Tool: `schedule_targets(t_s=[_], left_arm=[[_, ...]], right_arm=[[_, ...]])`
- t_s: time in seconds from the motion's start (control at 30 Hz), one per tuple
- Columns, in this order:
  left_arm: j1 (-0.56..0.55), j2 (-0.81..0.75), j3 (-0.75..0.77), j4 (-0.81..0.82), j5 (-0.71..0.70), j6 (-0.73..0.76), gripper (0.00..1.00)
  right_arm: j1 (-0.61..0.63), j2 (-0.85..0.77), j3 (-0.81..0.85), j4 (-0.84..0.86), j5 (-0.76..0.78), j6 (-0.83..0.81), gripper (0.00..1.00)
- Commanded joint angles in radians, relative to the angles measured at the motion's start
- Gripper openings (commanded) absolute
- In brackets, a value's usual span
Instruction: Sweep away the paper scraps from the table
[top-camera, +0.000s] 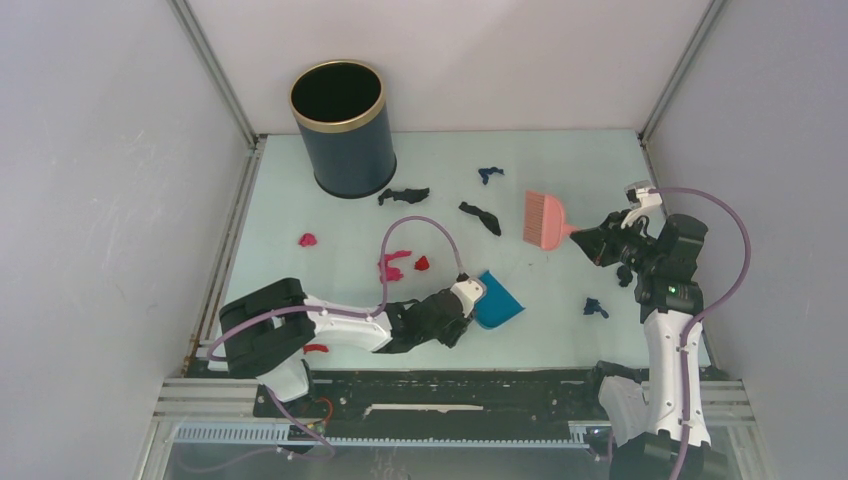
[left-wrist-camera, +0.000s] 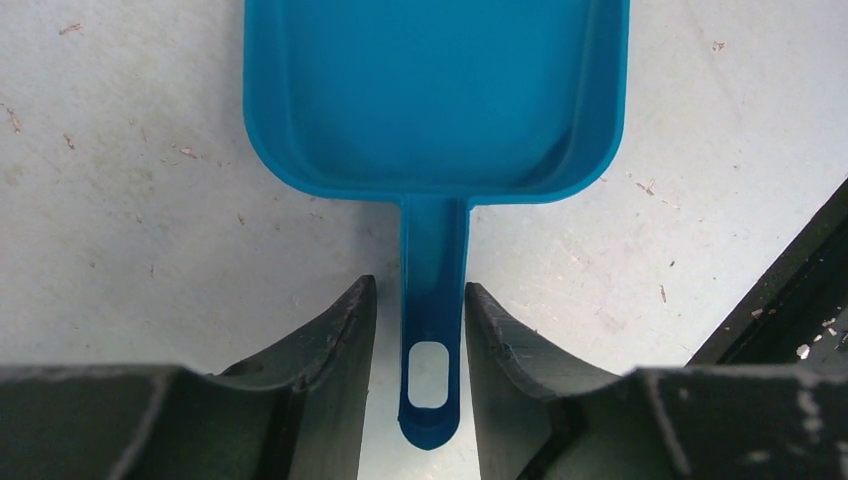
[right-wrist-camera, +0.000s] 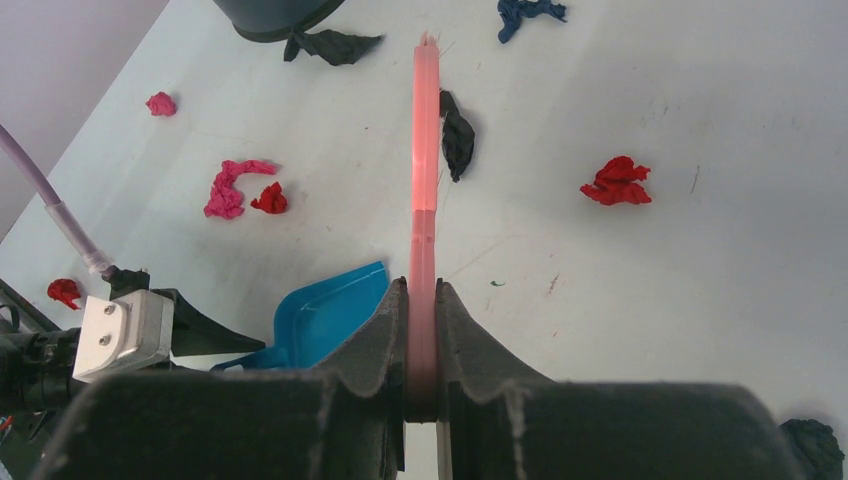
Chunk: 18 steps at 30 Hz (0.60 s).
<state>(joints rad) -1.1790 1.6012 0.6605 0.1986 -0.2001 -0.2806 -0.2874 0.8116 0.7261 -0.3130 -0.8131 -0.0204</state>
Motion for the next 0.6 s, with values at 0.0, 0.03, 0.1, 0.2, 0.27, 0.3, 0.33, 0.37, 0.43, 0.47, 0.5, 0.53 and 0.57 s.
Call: schedule_targets(t_s=[0.0,0.03,0.1,0.2,0.27,0.3,0.33,0.37,0.43,0.47,0.5,0.53,0.57], left_arm=[[-0.007,0.004,-0.012,-0.086,0.010,-0.010,0.40],[-0.007,0.007,-0.010,-0.085,0.015,-0.008,0.38],[-0.007,0.004,-0.007,-0.088,0.021,-0.005,0.32],[-0.008,-0.036,-0.014,-0.103,-0.008,-0.013,0.24],[-0.008,-0.077,-0.004,-0.141,-0.016,-0.012,0.21],[-0.008,-0.103,0.007,-0.173,-0.014,-0.009,0.20],[-0.008,-0.130,0.022,-0.207,-0.007,-0.002,0.18],[-0.009,-0.156,0.041,-0.255,0.003,0.008,0.17],[-0.009,-0.202,0.088,-0.332,0.003,-0.004,0.10],[-0.010,-0.220,0.100,-0.331,0.027,-0.030,0.08],[-0.010,-0.230,0.118,-0.334,0.074,-0.044,0.07],[-0.011,-0.231,0.156,-0.366,0.104,-0.058,0.08],[-0.017,-0.229,0.197,-0.415,0.113,-0.060,0.07]], right_arm=[[-0.003,-0.017,0.000,0.028,-0.006,-0.009,0.00],[-0.005,-0.017,0.000,0.028,-0.009,-0.009,0.00],[-0.007,-0.017,0.001,0.028,-0.012,-0.007,0.00],[-0.009,-0.019,0.001,0.030,-0.010,-0.007,0.00],[-0.011,-0.020,0.000,0.028,-0.002,-0.011,0.00],[-0.015,-0.022,0.000,0.025,0.003,-0.014,0.00],[-0.023,-0.026,0.001,0.025,0.009,-0.017,0.00],[-0.034,-0.031,0.001,0.026,0.021,-0.017,0.00],[-0.053,-0.042,0.022,0.014,0.096,-0.016,0.00],[-0.062,-0.038,0.065,-0.036,0.157,-0.053,0.00],[-0.072,-0.025,0.124,-0.106,0.195,-0.100,0.00],[-0.077,-0.004,0.187,-0.182,0.231,-0.161,0.00],[-0.079,0.010,0.257,-0.268,0.276,-0.229,0.00]])
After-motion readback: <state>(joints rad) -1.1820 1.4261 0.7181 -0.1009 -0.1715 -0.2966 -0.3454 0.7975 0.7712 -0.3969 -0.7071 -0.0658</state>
